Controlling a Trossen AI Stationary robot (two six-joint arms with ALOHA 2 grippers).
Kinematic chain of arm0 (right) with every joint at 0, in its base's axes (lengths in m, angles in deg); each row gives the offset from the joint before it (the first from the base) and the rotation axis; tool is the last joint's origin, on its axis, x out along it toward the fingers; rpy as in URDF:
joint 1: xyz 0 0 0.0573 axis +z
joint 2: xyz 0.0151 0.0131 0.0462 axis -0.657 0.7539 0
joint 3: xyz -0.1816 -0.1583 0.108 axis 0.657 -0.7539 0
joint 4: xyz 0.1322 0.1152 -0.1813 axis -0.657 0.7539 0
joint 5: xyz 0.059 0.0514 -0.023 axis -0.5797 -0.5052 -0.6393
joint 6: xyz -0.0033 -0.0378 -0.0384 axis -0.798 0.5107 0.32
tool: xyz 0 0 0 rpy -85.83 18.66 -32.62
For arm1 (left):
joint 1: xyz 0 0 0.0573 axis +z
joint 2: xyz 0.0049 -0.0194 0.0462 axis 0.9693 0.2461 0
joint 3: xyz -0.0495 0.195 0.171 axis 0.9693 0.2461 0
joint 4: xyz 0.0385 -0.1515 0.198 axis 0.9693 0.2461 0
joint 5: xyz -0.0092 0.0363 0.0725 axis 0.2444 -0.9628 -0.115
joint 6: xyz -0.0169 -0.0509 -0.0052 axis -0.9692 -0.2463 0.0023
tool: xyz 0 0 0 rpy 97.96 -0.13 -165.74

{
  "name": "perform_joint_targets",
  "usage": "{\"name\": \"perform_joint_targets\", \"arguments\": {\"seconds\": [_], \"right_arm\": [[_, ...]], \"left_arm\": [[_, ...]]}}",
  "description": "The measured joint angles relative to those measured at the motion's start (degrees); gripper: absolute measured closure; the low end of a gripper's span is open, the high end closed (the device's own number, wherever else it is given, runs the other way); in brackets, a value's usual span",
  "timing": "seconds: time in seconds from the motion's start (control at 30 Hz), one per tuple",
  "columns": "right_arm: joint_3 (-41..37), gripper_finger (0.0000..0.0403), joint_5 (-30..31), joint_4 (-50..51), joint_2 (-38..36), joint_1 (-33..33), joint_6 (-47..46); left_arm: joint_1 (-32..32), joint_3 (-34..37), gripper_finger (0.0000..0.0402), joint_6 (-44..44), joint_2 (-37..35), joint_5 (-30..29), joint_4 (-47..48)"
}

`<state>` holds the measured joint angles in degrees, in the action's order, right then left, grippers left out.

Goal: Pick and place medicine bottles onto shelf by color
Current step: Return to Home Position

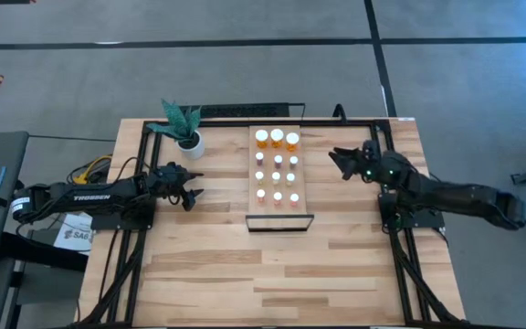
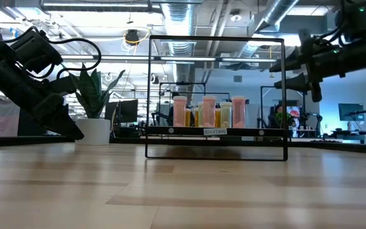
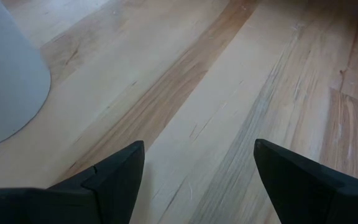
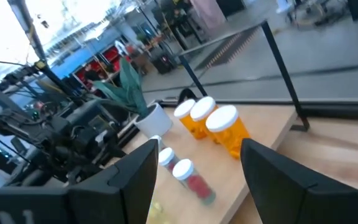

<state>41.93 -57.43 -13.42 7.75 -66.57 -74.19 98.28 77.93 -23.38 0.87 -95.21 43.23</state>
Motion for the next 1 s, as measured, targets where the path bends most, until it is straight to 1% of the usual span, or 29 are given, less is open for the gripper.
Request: {"name": "perform_joint_targets", "arguments": {"seconds": [0.2,0.3,0.43,0.53,1.0], "right_arm": [[-3.39,0.0154,1.16,-2.14,-3.87,-0.04,1.89],[-5.41,0.0154,1.20,-4.93,-5.41,-0.06,3.88],[-5.87,0.0154,1.93,-4.95,-6.94,-0.13,4.99],[-5.87,0.0154,2.68,-4.38,-6.91,-0.15,4.98],[-5.96,0.0154,2.65,-4.14,-6.82,-0.13,4.94]], "left_arm": [[0.01,-0.02,0.0111,0.00,0.00,0.00,-0.01],[0.00,-0.02,0.0111,0.00,0.00,0.00,0.00],[0.01,0.00,0.0111,0.00,0.01,0.00,0.00],[0.01,-0.01,0.0111,0.00,0.01,0.00,-0.01],[0.01,-0.02,0.0111,0.00,0.02,0.00,0.00]]}}
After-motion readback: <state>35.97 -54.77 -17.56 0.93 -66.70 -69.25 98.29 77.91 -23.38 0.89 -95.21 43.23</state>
